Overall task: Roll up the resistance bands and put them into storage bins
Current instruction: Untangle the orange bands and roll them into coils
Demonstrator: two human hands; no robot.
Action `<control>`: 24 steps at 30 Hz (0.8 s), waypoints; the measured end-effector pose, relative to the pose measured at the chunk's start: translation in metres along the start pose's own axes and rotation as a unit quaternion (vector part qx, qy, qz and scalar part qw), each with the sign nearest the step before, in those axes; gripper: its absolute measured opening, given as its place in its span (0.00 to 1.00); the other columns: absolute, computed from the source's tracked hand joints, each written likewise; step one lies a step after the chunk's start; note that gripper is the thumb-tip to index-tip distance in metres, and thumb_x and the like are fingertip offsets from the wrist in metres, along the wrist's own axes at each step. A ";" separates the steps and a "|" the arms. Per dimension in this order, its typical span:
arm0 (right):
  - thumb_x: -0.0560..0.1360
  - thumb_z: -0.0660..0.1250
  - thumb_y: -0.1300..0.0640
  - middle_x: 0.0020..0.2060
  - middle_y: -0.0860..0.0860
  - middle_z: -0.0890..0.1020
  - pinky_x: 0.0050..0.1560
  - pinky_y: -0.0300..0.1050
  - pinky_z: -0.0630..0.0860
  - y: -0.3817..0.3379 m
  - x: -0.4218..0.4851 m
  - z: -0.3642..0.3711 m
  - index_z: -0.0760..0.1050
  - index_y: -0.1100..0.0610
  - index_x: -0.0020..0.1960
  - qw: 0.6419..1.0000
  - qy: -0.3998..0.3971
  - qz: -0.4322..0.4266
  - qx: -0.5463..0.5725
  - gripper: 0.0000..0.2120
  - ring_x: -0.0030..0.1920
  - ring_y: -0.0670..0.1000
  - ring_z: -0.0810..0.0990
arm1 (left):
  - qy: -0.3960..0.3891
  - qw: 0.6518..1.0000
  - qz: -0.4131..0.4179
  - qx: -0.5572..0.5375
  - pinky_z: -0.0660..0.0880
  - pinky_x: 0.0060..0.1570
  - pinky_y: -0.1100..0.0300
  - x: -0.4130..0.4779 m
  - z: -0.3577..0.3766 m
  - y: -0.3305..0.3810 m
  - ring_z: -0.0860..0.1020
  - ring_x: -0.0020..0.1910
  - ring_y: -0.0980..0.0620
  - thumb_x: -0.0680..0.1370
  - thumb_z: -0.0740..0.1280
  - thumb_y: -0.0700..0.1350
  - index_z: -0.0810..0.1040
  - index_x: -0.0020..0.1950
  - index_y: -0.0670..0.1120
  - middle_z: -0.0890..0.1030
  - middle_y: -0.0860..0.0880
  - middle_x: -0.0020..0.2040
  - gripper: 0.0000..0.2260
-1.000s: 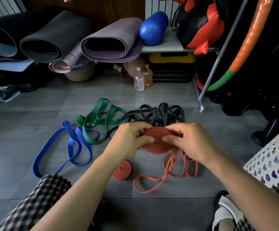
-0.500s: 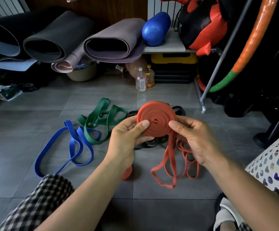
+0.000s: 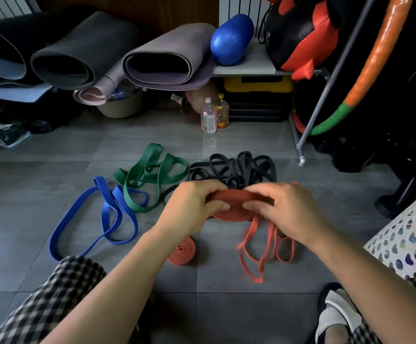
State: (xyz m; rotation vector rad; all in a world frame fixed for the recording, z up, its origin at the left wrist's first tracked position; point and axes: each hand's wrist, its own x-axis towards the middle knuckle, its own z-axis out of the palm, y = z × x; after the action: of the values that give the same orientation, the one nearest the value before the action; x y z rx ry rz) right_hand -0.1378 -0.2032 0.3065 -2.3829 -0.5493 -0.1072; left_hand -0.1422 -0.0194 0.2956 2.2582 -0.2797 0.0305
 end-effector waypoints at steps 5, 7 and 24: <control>0.66 0.73 0.57 0.40 0.45 0.85 0.48 0.45 0.80 0.000 0.004 -0.008 0.80 0.46 0.46 0.970 -0.018 0.074 0.230 0.11 0.40 0.43 0.83 | 0.073 0.993 -0.004 -0.095 0.78 0.46 0.56 -0.004 -0.003 0.006 0.81 0.40 0.52 0.70 0.73 0.38 0.81 0.43 0.53 0.83 0.51 0.39 0.10; 0.62 0.73 0.54 0.40 0.46 0.85 0.48 0.42 0.80 0.001 0.006 -0.011 0.79 0.47 0.45 0.956 -0.023 0.090 0.280 0.12 0.41 0.44 0.83 | 0.088 0.985 -0.016 -0.148 0.79 0.47 0.57 -0.005 -0.003 0.010 0.82 0.41 0.50 0.70 0.72 0.36 0.79 0.41 0.56 0.84 0.51 0.40 0.14; 0.62 0.69 0.57 0.34 0.47 0.85 0.40 0.33 0.78 -0.004 0.010 0.002 0.80 0.53 0.40 0.828 0.069 0.181 0.526 0.07 0.37 0.43 0.82 | 0.113 0.826 -0.170 -0.525 0.81 0.37 0.58 -0.010 0.012 0.022 0.83 0.39 0.49 0.71 0.67 0.36 0.79 0.48 0.42 0.85 0.47 0.40 0.06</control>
State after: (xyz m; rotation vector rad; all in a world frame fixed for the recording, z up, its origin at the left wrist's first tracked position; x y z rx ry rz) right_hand -0.1304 -0.1955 0.3096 -1.3260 -0.0152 0.1626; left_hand -0.1574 -0.0408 0.3032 1.1481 0.2160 -0.0378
